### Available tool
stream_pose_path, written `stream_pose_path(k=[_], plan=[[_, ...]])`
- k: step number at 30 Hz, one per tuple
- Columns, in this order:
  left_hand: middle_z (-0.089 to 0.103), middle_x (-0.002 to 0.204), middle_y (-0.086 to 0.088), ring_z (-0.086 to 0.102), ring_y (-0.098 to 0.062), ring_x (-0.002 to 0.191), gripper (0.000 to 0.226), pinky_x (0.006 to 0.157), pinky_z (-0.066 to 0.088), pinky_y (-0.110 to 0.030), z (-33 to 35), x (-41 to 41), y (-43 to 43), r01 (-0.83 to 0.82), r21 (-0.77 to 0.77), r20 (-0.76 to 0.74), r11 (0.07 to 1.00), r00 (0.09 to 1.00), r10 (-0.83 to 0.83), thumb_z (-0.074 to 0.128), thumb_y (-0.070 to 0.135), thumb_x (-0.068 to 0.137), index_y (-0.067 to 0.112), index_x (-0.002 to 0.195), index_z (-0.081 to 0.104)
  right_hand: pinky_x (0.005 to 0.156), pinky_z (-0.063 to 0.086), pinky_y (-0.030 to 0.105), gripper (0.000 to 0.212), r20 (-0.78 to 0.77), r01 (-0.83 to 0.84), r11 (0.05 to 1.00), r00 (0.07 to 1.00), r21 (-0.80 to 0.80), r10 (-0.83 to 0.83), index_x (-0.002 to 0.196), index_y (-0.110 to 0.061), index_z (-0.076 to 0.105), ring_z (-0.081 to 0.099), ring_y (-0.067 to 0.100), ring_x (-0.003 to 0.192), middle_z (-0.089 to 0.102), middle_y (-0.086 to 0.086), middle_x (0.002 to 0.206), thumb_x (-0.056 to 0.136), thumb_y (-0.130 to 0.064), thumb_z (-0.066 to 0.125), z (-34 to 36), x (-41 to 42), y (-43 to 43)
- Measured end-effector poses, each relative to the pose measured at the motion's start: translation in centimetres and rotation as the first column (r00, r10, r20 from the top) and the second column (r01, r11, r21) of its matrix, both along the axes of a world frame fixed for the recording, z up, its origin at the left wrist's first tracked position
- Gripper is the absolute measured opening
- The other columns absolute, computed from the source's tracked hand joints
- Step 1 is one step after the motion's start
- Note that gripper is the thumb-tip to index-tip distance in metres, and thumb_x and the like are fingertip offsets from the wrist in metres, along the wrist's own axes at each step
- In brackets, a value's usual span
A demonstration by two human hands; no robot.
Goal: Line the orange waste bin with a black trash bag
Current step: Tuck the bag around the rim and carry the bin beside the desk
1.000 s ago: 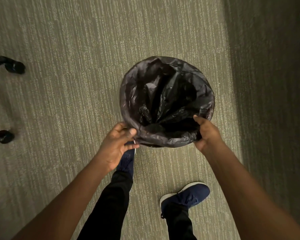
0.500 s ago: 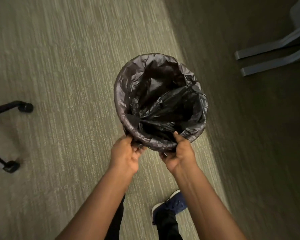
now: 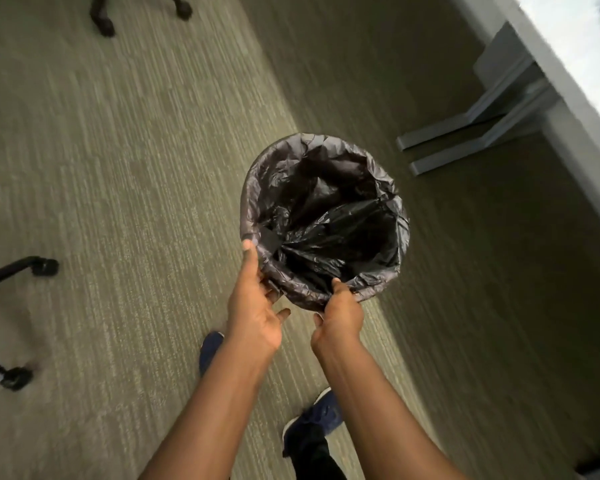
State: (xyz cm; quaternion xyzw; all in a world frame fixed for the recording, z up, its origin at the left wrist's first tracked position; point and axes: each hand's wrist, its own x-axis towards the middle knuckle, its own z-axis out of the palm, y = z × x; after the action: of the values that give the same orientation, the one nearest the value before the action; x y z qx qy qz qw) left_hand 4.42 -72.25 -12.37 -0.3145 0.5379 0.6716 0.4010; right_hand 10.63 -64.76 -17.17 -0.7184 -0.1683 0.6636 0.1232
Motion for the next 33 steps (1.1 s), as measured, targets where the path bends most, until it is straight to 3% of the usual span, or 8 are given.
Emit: stream_pose_path(k=[4, 8, 13, 16, 18, 22, 29, 33], plan=[[0.076, 0.112, -0.007, 0.074, -0.022, 0.095, 0.029, 0.082, 0.058, -0.044, 1.5, 3.0, 2.7, 0.11, -0.113, -0.105, 0.988, 0.987, -0.122, 0.075, 0.02, 0.087, 0.017, 0.114, 0.066, 0.09, 0.058, 0.044, 0.031, -0.018, -0.007, 0.993, 1.0, 0.115, 0.009, 0.118, -0.005, 0.066, 0.07, 0.03, 0.096, 0.072, 0.011, 0.107, 0.092, -0.021, 0.065, 1.6, 2.1, 2.1], [0.075, 0.11, -0.014, 0.075, -0.024, 0.093, 0.034, 0.08, 0.06, -0.045, 1.4, 4.2, 4.3, 0.041, -0.024, -0.155, 0.999, 0.987, -0.044, 0.062, -0.009, 0.088, 0.007, 0.117, 0.062, 0.076, 0.055, 0.036, 0.036, -0.055, -0.218, 0.969, 0.973, 0.114, 0.225, 0.112, -0.019, 0.067, 0.069, 0.017, 0.089, 0.074, 0.002, 0.108, 0.089, -0.046, 0.071, 3.3, 4.2, 4.8], [0.073, 0.107, -0.009, 0.069, -0.028, 0.105, 0.034, 0.09, 0.051, -0.052, 0.3, 2.5, 6.0, 0.014, 0.01, -0.187, 1.0, 0.982, -0.012, 0.063, -0.012, 0.086, 0.014, 0.108, 0.058, 0.109, 0.04, 0.049, 0.113, 0.14, -0.612, 0.776, 0.791, 0.151, 0.596, 0.149, -0.024, 0.041, 0.049, 0.035, 0.132, 0.047, 0.013, 0.148, 0.061, -0.093, 0.049, 6.5, 7.8, 12.0], [0.074, 0.109, -0.008, 0.071, -0.026, 0.104, 0.035, 0.082, 0.057, -0.045, -0.6, 1.4, 7.3, 0.093, 0.011, -0.219, 0.996, 0.972, -0.088, 0.063, -0.011, 0.087, 0.016, 0.108, 0.058, 0.092, 0.044, 0.031, 0.074, 0.63, -0.768, 0.303, 0.637, 0.564, 0.445, 0.134, -0.026, 0.053, 0.057, 0.019, 0.12, 0.059, 0.005, 0.131, 0.082, -0.078, 0.053, 7.4, 7.1, 17.0], [0.076, 0.101, -0.003, 0.073, -0.02, 0.096, 0.035, 0.068, 0.06, -0.034, -0.9, 1.1, 8.5, 0.165, -0.007, -0.249, 0.986, 0.955, -0.161, 0.061, -0.012, 0.087, 0.016, 0.108, 0.06, 0.077, 0.049, 0.023, 0.028, 0.484, -0.711, 0.18, 0.62, 0.68, 0.618, 0.107, -0.031, 0.064, 0.066, 0.007, 0.092, 0.071, -0.006, 0.104, 0.091, -0.054, 0.059, 6.5, 3.6, 19.1], [0.078, 0.093, 0.001, 0.075, -0.014, 0.085, 0.039, 0.066, 0.061, -0.031, -0.9, 0.7, 11.3, 0.278, -0.021, -0.27, 0.96, 0.923, -0.273, 0.058, -0.013, 0.088, 0.019, 0.11, 0.06, 0.064, 0.047, 0.024, 0.015, -0.022, -0.889, 0.299, 0.311, 0.347, 0.95, 0.097, -0.019, 0.063, 0.064, 0.013, 0.071, 0.07, 0.004, 0.089, 0.102, -0.027, 0.052, 0.2, -4.5, 22.4], [0.078, 0.105, 0.005, 0.075, -0.011, 0.094, 0.054, 0.063, 0.056, -0.017, -1.3, -1.4, 12.2, 0.315, 0.066, -0.246, 0.947, 0.925, -0.29, 0.054, -0.013, 0.09, 0.037, 0.105, 0.068, 0.042, 0.046, 0.012, 0.021, 0.214, -0.879, 0.471, 0.475, 0.075, 0.853, 0.087, -0.012, 0.069, 0.064, 0.015, 0.066, 0.072, 0.01, 0.102, 0.096, -0.031, 0.065, -8.9, -6.9, 28.7], [0.077, 0.112, -0.002, 0.074, -0.016, 0.1, 0.05, 0.067, 0.058, -0.023, -2.5, -3.1, 13.8, 0.324, 0.059, -0.239, 0.944, 0.923, -0.301, 0.051, -0.015, 0.091, 0.024, 0.12, 0.062, 0.081, 0.059, 0.036, 0.048, 0.45, -0.999, 0.02, -0.002, -0.044, 0.893, 0.11, -0.01, 0.072, 0.07, 0.033, 0.099, 0.073, 0.013, 0.112, 0.09, -0.052, 0.06, -9.3, -9.4, 29.5]])
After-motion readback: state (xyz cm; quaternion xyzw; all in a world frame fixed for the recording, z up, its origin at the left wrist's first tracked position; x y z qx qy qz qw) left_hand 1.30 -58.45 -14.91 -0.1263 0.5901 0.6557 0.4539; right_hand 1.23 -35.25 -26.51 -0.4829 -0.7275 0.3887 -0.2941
